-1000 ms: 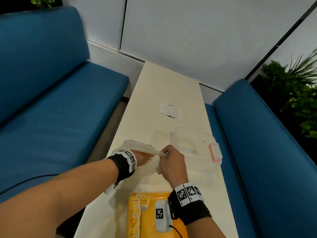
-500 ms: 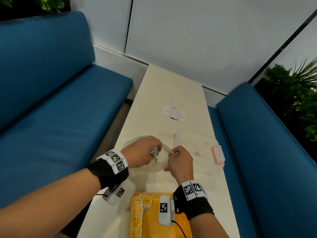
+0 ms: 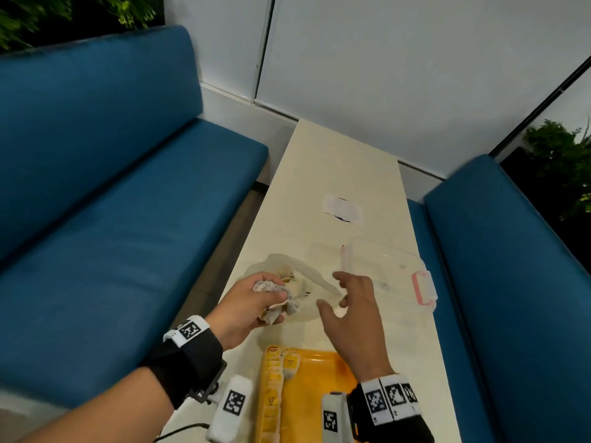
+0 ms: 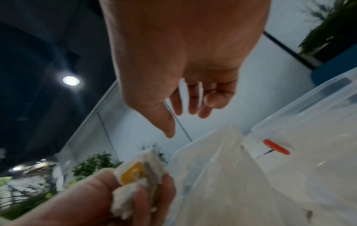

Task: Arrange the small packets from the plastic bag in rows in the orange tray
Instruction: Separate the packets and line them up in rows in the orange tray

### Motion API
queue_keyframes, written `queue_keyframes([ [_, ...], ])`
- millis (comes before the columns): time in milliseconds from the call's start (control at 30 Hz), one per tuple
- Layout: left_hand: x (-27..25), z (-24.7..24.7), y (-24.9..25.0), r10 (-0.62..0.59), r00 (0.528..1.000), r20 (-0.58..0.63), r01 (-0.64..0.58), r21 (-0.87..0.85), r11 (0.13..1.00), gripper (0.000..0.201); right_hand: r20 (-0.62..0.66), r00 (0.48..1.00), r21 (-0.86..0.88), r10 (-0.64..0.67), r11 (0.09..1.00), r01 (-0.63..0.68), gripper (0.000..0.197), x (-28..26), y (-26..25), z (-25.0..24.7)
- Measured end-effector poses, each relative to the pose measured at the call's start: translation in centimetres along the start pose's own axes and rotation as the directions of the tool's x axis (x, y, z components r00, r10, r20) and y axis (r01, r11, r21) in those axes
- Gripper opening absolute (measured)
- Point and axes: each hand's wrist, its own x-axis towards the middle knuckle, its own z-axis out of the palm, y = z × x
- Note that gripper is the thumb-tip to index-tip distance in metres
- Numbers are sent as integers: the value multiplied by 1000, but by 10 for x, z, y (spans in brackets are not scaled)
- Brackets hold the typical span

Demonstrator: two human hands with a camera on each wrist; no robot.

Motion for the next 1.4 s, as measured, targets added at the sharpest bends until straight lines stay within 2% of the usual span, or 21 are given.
queue_keyframes([
  [67,-6,-1,-12,-29,1000,4,29,-4,1000,19,88,968,51,-234,972,230,42,-13,-11,1],
  [100,-9,-1,-17,-47,999,9,47,-13,999,18,156,941,59,-301,953,295,38,-18,-14,5],
  [167,-14,0,-26,-87,996,24,87,-21,996,17,265,894,54,-360,932,359,32,-25,-18,16],
  [233,-18,0,-34,-127,992,21,127,-22,992,15,319,882,37,-348,934,355,26,-29,-16,27],
  [433,-25,-10,-49,-224,974,37,227,-98,969,7,338,913,68,-230,973,220,5,-37,-9,37],
  [567,-26,-16,-55,-243,970,-7,240,-146,960,7,284,953,127,-108,989,74,21,-37,-1,32],
  [667,-24,-25,-61,-257,966,-37,250,-133,959,9,268,963,248,28,964,-96,18,-38,12,25],
  [800,-23,-37,-69,-260,962,-80,253,-88,963,7,329,921,425,207,839,-340,9,-43,33,19],
  [933,-23,-45,-82,-279,951,-133,274,-52,960,11,402,844,449,355,726,-520,7,-54,54,23],
  [1133,-19,-45,-99,-265,945,-191,280,59,958,19,492,777,398,392,693,-601,7,-64,76,44],
  [1267,-19,-40,-109,-234,954,-185,263,151,953,27,525,743,386,415,662,-643,12,-68,83,61],
  [1400,-15,-37,-117,-187,958,-218,243,271,931,37,537,712,324,453,668,-670,11,-70,89,75],
])
